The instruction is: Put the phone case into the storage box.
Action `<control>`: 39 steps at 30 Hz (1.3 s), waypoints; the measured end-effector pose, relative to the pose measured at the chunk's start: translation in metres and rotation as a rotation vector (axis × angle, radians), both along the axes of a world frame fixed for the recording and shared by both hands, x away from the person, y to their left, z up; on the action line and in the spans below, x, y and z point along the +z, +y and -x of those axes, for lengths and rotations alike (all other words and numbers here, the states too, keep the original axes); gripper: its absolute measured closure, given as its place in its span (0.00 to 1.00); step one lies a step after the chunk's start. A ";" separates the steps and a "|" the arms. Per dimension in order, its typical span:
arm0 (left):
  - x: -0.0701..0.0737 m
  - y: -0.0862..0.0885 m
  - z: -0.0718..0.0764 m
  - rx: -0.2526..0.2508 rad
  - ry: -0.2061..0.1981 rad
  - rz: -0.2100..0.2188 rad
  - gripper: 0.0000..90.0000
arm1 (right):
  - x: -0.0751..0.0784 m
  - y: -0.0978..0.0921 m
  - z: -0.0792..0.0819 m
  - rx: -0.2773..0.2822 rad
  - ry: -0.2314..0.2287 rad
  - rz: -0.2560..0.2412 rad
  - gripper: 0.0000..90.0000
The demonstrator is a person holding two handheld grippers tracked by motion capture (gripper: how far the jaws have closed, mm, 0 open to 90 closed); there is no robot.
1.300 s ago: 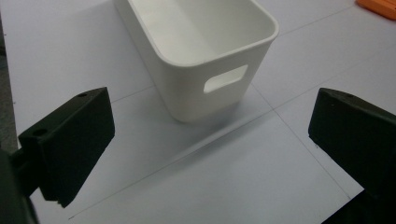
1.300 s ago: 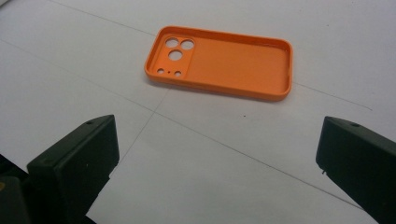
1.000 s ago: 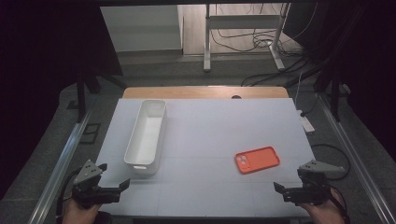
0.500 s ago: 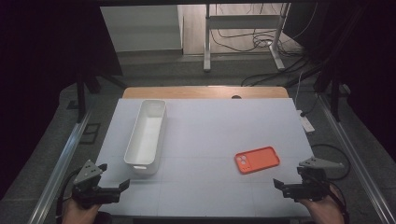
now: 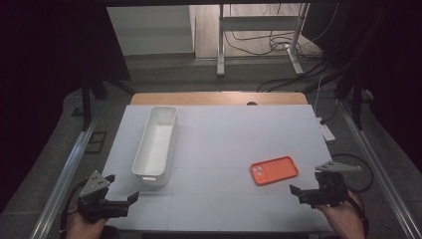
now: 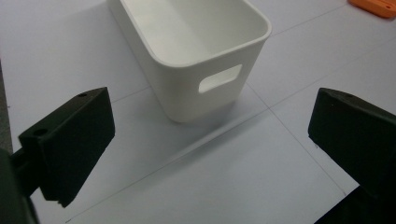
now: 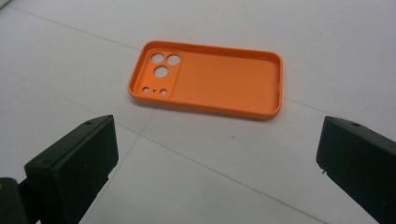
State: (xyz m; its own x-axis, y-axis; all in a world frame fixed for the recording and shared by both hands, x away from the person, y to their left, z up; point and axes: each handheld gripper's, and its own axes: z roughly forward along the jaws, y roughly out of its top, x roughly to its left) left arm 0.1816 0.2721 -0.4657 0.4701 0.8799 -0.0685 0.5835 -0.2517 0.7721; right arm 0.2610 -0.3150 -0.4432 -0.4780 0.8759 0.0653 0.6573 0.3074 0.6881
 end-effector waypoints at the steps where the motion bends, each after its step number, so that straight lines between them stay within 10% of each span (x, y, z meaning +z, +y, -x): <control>1: 0.000 0.000 0.000 0.001 0.000 0.000 0.01 | 0.000 0.000 -0.001 0.000 0.002 -0.001 0.00; 39: 0.000 0.000 -0.001 -0.009 -0.004 0.002 0.02 | -0.005 0.006 -0.053 -0.021 -0.001 0.047 0.00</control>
State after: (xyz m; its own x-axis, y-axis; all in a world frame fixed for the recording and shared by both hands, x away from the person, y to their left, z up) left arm 0.1821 0.2716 -0.4658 0.4786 0.8754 -0.0683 0.5783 -0.2557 0.7747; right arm 0.3143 -0.3090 -0.4478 -0.4591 0.8881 0.0235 0.6634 0.3251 0.6739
